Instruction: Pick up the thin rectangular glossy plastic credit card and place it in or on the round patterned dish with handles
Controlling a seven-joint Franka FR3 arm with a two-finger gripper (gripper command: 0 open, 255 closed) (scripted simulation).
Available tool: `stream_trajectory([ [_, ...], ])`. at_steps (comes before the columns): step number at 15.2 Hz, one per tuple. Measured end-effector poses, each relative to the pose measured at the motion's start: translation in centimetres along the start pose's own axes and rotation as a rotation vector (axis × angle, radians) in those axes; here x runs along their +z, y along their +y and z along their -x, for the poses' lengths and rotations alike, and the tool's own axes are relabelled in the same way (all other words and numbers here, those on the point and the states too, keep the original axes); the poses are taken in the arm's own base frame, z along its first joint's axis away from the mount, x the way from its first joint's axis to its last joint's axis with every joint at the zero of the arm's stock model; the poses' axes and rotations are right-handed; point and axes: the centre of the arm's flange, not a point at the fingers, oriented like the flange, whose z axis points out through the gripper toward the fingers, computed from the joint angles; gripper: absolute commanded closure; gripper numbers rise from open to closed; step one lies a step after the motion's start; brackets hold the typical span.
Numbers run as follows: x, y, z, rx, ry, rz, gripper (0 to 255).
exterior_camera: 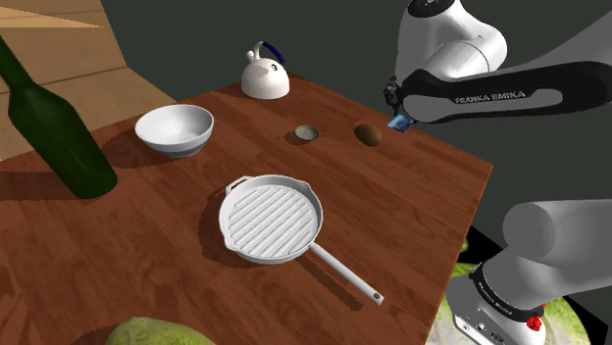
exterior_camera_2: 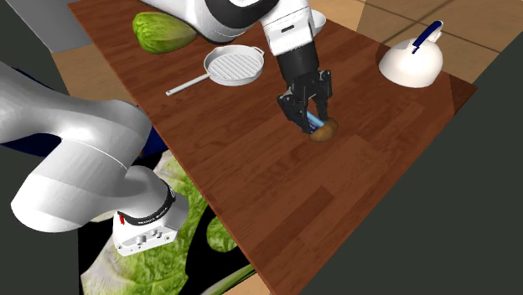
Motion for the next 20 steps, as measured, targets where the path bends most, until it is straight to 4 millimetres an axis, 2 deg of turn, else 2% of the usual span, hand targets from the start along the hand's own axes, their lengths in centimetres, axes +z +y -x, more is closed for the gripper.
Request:
stream_trajectory([
  [4,-1.6,-4.5,1.6,0.000,0.001,0.001,255],
  [13,-5.2,-14.8,6.7,-0.012,-0.006,0.006,255],
  [16,-6.8,-18.2,7.8,-0.005,-0.007,-0.003,255],
  [20,-8.1,-22.6,9.2,0.001,-0.004,-0.003,255],
])
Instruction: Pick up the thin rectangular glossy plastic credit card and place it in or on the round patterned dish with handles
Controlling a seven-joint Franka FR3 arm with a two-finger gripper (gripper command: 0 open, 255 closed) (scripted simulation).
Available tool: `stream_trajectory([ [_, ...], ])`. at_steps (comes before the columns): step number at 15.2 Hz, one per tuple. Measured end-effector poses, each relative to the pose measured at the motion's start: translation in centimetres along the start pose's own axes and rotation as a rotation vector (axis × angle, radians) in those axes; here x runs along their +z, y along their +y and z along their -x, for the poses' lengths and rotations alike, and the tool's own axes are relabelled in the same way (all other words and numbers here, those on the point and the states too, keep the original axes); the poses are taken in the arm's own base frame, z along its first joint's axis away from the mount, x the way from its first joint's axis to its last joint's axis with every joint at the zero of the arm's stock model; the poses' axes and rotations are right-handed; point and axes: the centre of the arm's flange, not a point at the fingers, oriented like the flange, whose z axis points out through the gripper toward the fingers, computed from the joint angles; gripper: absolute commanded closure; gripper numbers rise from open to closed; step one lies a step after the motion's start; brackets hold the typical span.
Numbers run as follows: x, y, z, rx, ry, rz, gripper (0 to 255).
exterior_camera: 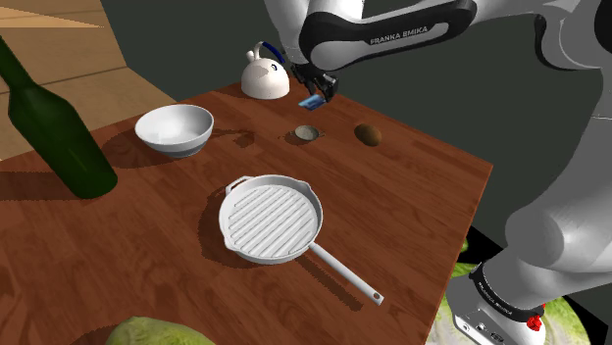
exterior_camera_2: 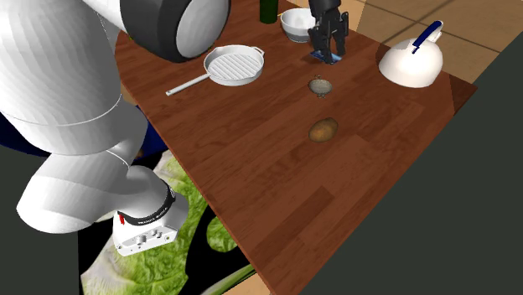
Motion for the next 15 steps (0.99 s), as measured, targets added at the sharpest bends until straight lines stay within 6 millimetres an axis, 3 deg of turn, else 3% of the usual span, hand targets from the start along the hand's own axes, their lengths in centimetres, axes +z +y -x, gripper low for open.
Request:
stream_trajectory([
  [15,5.8,-0.8,4.5,0.000,0.003,0.003,255],
])
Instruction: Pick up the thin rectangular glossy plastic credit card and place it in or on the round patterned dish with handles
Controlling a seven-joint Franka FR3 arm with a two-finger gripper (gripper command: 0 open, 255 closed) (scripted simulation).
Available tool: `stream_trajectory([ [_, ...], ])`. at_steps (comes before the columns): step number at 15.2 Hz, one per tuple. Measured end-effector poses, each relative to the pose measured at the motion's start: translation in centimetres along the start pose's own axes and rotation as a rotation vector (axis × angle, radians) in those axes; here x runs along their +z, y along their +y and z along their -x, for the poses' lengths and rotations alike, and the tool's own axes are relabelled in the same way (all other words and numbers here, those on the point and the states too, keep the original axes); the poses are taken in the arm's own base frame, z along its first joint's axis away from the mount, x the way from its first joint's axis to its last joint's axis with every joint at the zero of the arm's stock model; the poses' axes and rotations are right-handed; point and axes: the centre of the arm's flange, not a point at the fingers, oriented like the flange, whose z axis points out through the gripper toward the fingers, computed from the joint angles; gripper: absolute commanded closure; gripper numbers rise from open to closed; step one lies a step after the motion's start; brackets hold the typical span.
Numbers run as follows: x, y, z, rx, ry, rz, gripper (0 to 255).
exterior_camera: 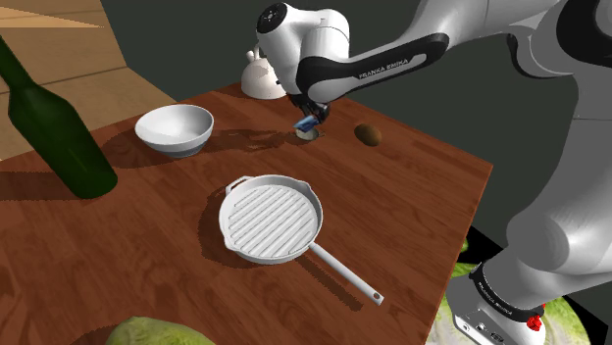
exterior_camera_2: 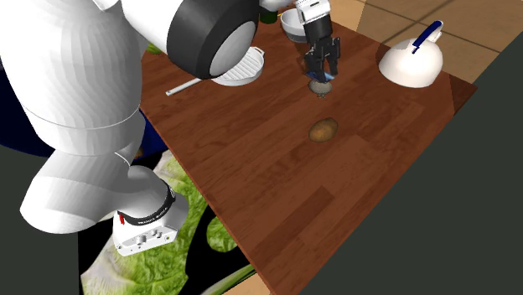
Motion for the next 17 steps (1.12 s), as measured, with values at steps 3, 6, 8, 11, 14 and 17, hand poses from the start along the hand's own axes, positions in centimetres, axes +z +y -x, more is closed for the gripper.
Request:
stream_trajectory([
  [3,1.0,0.0,0.8,0.000,0.000,0.000,255],
  [6,1.2,0.0,0.8,0.000,0.000,0.000,255],
  [8,1.2,0.0,0.8,0.000,0.000,0.000,255],
  [11,1.2,0.0,0.8,0.000,0.000,0.000,0],
  [14,1.2,0.0,0.8,0.000,0.000,0.000,0],
  [17,-0.5,0.1,0.8,0.000,0.001,0.000,0],
])
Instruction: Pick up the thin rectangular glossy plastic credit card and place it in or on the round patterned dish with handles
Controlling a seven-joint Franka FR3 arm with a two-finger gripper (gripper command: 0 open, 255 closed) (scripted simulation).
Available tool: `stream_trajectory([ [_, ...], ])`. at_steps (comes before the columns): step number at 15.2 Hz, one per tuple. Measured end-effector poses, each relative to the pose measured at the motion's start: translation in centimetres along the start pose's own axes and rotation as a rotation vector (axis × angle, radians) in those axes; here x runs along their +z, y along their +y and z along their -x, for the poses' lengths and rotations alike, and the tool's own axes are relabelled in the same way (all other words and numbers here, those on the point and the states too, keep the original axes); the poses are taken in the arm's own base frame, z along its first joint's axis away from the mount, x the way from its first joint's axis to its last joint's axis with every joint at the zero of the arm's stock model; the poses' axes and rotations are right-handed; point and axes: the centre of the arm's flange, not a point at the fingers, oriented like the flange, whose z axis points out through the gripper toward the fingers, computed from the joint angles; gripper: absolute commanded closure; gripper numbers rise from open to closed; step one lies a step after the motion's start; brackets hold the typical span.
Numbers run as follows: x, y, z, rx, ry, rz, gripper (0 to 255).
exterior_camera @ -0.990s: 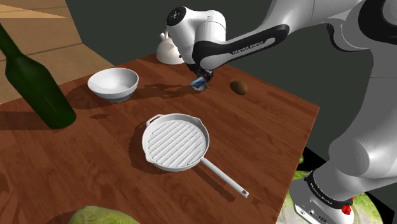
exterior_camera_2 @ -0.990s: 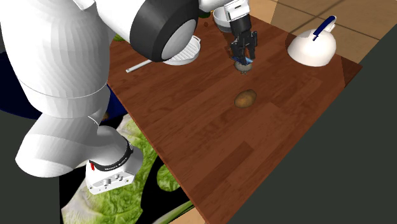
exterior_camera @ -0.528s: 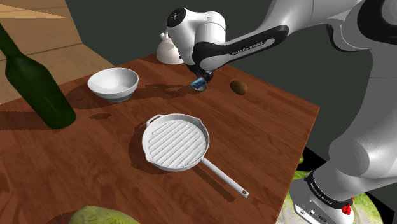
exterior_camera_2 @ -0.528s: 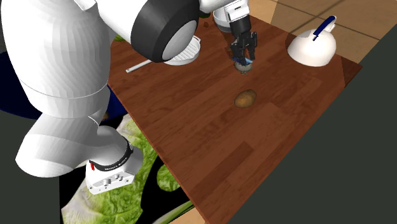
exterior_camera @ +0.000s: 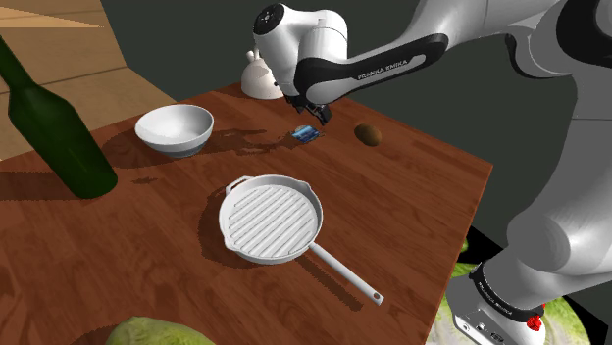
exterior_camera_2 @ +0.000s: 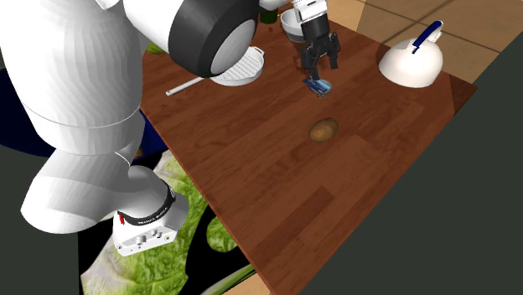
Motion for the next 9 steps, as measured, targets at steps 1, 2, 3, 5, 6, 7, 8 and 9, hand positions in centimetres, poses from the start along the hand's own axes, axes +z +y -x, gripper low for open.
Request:
stream_trajectory([
  [1,-1.1,-0.3,-0.1,0.000,-0.001,-0.001,0],
  [2,-2.1,-0.2,-0.1,0.000,0.000,-0.001,0],
  [3,-2.7,-0.2,0.0,0.000,0.000,-0.001,0],
  [5,-3.2,-0.1,0.0,0.000,-0.001,-0.001,0],
  [6,-3.3,-0.1,0.0,0.000,-0.001,0.000,0],
  [7,-3.3,-0.1,0.0,0.000,-0.001,0.000,0],
  [8,-3.3,-0.1,0.1,0.000,-0.001,0.000,0],
  [9,-3.3,-0.1,0.1,0.000,-0.001,0.000,0],
])
